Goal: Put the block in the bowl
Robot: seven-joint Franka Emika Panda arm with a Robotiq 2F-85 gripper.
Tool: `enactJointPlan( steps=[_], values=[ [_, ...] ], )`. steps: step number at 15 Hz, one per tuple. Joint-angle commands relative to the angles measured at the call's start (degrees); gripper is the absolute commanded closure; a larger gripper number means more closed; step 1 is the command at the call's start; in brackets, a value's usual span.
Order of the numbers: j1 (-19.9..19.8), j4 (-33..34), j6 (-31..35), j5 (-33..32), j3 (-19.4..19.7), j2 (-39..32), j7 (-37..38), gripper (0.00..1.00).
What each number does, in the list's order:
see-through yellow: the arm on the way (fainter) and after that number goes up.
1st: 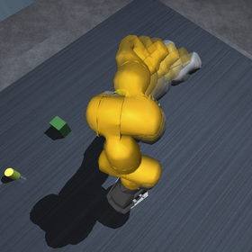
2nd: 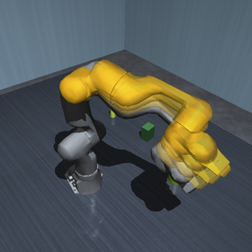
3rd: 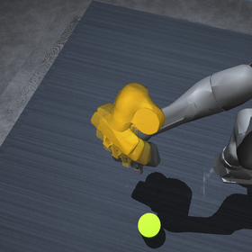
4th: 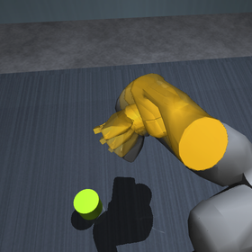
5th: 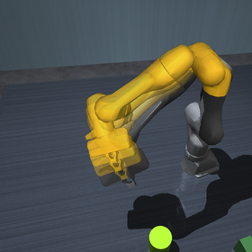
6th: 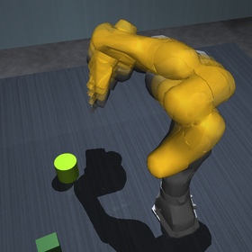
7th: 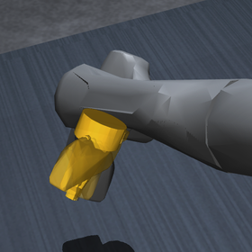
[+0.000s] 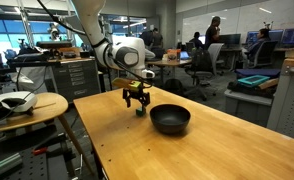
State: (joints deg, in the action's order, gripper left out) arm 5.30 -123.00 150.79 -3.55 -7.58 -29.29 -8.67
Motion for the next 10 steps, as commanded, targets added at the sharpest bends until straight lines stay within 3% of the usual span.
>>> enactJointPlan(
  steps=[1, 4, 5, 7, 10],
  values=[
    [-0.4, 2.5, 1.1, 0.1, -0.2, -2.7, -1.0, 0.0],
    [-0.2, 3.7, 1.6, 0.0, -0.2, -4.1, -0.8, 0.04],
    [-0.2, 4.1, 1.6, 0.0, -0.2, -4.5, -0.9, 0.26],
    [0.0, 4.8, 1.5, -0.3, -0.1, -4.8, -0.6, 0.3],
    [0.4, 4.9, 0.7, -0.7, 0.2, -4.0, -0.4, 0.55]
  ],
)
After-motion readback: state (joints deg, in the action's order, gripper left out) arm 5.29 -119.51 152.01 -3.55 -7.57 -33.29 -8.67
